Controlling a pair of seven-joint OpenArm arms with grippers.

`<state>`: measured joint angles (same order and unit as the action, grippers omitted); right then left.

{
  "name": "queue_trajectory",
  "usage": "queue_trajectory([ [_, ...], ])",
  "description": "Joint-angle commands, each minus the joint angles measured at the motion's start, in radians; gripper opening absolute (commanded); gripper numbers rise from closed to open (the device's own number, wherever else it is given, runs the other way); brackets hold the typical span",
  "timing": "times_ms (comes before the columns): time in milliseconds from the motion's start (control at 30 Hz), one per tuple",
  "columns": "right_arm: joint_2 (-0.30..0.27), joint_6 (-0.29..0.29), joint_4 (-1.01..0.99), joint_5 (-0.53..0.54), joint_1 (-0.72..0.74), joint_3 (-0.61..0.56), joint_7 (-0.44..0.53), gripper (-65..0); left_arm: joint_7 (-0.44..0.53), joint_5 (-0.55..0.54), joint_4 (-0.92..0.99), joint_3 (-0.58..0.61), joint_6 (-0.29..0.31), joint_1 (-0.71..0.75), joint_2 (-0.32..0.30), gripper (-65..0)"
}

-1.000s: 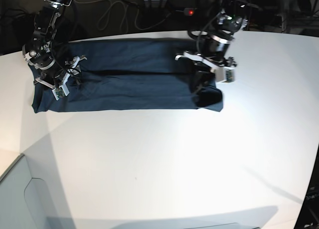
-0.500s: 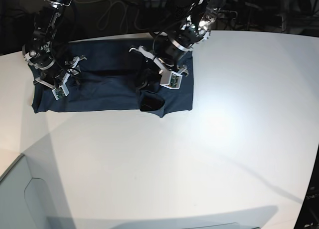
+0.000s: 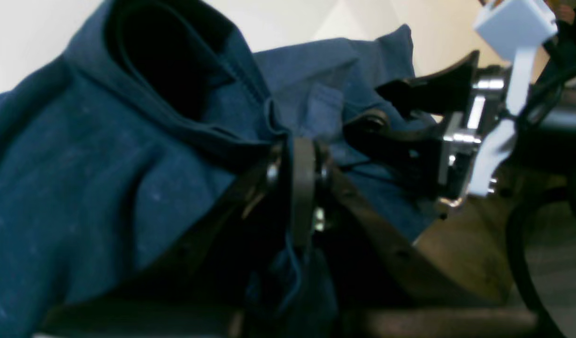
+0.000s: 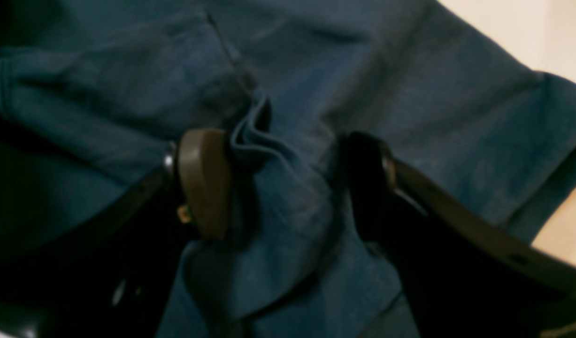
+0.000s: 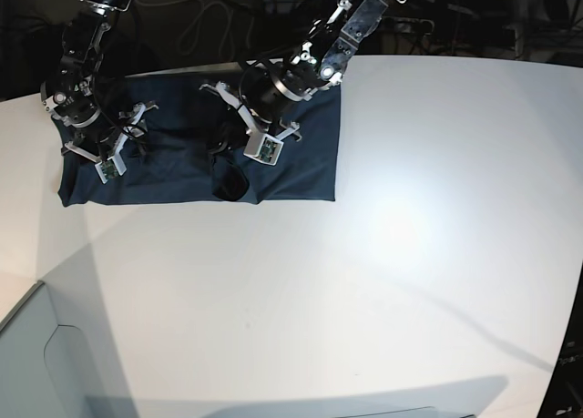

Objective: Fold the T-shirt properly
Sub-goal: 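Lift the strip end with the left gripper and fold it toward the right gripper, then open the left gripper, release the folded end, and lift away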

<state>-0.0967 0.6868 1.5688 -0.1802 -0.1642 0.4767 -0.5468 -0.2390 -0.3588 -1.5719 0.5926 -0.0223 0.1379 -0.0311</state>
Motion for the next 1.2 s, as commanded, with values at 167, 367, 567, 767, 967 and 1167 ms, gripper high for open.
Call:
queue_trajectory([
  [167, -0.011, 0.011, 0.014, 0.001, 0.008, 0.003, 0.003, -28.2, 0.019, -0.007, -0.017, 0.003, 0.012, -0.031, 0.033, -65.0],
  [367, -0.011, 0.011, 0.014, 0.001, 0.005, 0.003, 0.003, -28.5, 0.022, -0.007, 0.003, 0.002, 0.012, -0.036, 0.044, -65.0],
  [567, -0.024, 0.011, 0.014, 0.001, 0.004, 0.003, 0.003, -28.5, 0.016, -0.013, 0.028, 0.003, 0.012, -0.051, 0.044, -65.0],
  [767, -0.024, 0.011, 0.014, 0.001, 0.004, 0.003, 0.003, -28.5, 0.014, -0.016, 0.021, 0.003, 0.012, -0.051, 0.044, -54.9],
  [967, -0.022, 0.011, 0.014, 0.001, 0.004, 0.003, 0.003, -28.5, 0.014, -0.015, -0.008, 0.086, 0.012, -0.053, 0.032, -39.6],
  [1167, -0.021, 0.011, 0.017, 0.001, 0.004, 0.003, 0.003, -28.5, 0.016, -0.018, -0.132, 0.138, 0.012, -0.042, -0.065, -35.4],
])
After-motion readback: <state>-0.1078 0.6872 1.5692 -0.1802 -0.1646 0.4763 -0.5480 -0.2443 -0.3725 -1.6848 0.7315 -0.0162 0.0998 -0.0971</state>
